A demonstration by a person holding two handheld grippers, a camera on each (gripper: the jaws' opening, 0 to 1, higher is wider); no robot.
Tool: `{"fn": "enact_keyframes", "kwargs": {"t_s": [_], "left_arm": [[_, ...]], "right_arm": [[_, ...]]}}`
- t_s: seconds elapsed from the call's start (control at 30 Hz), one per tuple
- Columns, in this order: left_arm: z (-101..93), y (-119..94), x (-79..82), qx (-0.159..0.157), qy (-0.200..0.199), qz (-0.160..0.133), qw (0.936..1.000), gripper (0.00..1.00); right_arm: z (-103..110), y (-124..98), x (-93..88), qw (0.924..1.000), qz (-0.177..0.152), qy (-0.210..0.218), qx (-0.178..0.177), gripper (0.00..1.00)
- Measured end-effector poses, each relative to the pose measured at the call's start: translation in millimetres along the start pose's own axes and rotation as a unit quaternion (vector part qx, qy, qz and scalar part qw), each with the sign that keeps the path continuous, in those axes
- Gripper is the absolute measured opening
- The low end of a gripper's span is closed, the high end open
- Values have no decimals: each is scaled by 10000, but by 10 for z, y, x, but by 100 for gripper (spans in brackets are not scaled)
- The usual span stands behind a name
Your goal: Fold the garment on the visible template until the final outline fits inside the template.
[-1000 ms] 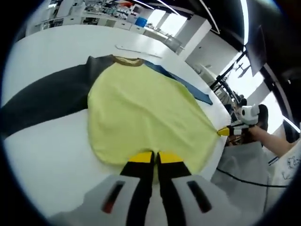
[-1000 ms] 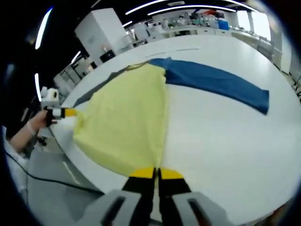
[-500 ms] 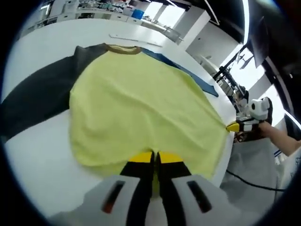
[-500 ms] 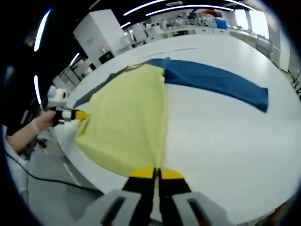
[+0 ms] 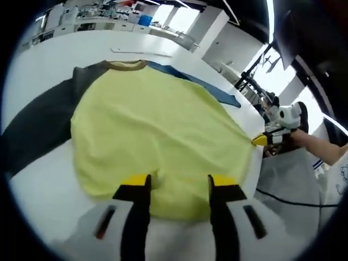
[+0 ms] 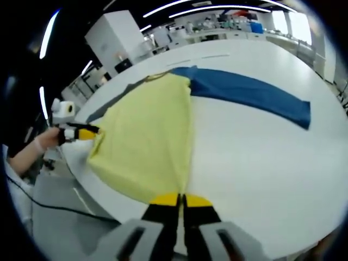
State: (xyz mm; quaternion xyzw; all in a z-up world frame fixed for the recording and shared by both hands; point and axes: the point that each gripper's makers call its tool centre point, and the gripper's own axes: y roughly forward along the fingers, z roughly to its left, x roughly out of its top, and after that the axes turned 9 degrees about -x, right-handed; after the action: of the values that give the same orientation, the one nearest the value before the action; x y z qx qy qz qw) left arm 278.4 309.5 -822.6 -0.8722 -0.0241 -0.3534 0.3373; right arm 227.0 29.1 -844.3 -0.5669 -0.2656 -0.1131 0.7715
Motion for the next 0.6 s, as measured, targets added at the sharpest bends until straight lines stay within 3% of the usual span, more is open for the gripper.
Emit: {"fn": "enact_keyframes", "kwargs": {"t_s": [0.1, 0.27, 0.5, 0.6], "left_arm": [[-22, -62, 5, 34, 159, 27, 9999, 51], [-7, -170, -18, 65, 182, 41, 9998, 49], [149, -354, -154, 273, 111, 118, 9995, 40], [247, -428, -153, 443, 27, -34, 9990, 29]], "right_arm": [[1, -5, -6, 10000, 4, 4, 6, 0], [1, -14, -7, 10000, -7, 7, 5, 0], [8, -16, -21, 10000, -1, 18, 4, 0], [4, -9, -30, 10000, 2, 41, 2, 0]]}}
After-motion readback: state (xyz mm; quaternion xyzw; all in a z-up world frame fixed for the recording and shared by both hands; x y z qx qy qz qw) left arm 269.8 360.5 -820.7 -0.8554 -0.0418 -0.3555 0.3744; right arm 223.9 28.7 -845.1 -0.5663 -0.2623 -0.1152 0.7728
